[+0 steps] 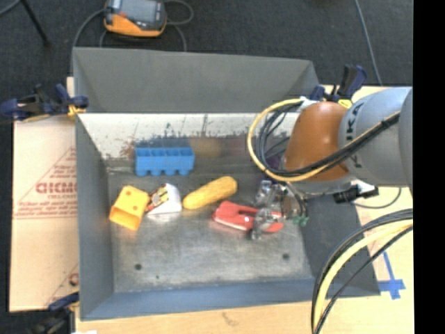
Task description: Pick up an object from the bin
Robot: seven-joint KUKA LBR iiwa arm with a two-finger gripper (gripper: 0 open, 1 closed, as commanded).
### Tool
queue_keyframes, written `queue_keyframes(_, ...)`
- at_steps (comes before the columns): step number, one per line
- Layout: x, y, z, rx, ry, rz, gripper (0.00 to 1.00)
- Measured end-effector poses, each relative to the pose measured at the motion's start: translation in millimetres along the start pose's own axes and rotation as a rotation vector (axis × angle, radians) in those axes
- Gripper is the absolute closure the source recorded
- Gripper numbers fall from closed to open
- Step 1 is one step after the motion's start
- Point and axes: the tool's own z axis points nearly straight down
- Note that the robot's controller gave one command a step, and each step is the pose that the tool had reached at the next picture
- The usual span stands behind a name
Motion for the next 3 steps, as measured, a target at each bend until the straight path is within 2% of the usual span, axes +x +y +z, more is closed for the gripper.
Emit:
queue_keyframes(1,2.4,0,-19,0.000,0.012,-0.001,1.00)
queue_keyframes(2,0.6,0,-36,-0.001,0.007,-0.001,1.00)
queue_keyframes(3,1.2,0,-49,-0.001,0.009,-0.001,1.00)
